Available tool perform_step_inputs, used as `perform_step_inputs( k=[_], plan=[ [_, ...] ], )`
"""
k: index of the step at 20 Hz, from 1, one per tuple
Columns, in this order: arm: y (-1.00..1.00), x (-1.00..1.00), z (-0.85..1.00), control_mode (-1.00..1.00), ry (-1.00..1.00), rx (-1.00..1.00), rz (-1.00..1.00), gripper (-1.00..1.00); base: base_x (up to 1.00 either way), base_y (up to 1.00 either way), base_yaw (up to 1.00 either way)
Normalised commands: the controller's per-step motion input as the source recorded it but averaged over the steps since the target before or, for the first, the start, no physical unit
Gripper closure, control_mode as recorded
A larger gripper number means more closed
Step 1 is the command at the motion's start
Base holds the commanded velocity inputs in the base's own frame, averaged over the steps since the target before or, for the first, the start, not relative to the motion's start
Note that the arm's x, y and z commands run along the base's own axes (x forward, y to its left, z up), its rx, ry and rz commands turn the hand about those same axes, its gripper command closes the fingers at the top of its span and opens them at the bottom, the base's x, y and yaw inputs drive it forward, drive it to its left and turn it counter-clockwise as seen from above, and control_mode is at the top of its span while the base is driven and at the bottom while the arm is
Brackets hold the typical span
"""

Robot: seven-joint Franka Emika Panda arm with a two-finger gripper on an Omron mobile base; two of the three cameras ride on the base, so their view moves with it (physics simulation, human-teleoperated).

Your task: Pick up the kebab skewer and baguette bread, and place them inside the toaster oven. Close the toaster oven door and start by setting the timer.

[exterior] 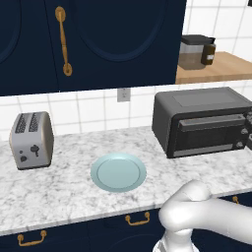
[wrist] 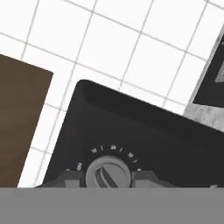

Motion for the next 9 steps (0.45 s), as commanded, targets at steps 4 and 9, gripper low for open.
perform_step_inputs(
  k=[4, 9],
  plan=[
    [0.00, 0.00, -0.04, -1.00, 0.00, 0.27, -0.03, 1.00, 0.00, 0.00, 0.00],
    [0.00, 0.00, 0.00, -1.00, 0.00, 0.24, -0.06, 1.00, 0.00, 0.00, 0.00]
  ],
)
